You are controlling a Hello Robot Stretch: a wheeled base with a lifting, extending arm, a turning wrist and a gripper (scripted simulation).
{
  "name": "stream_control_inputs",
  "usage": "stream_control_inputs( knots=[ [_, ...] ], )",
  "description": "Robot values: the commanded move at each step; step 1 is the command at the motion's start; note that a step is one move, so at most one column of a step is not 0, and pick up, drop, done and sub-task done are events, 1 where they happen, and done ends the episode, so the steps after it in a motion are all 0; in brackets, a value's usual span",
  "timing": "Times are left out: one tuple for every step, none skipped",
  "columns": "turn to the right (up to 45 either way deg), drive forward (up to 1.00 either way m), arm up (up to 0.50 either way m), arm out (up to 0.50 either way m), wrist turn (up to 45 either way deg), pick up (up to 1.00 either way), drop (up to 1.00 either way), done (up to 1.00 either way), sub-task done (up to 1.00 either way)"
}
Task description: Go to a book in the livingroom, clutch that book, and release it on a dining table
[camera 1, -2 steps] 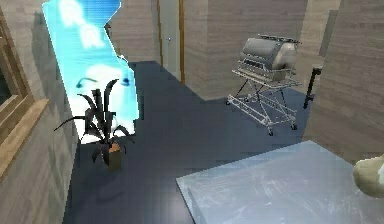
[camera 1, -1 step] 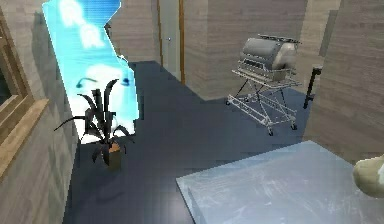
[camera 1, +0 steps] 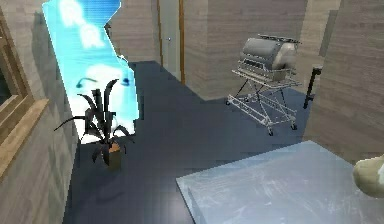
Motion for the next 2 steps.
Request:
stream_control_inputs(
  knots=[
    [0.0,0.0,0.1,0.0,0.0,0.0,0.0,0.0,0.0],
    [0.0,0.0,0.0,-0.08,0.0,0.0,0.0,0.0,0.0]
  ],
)
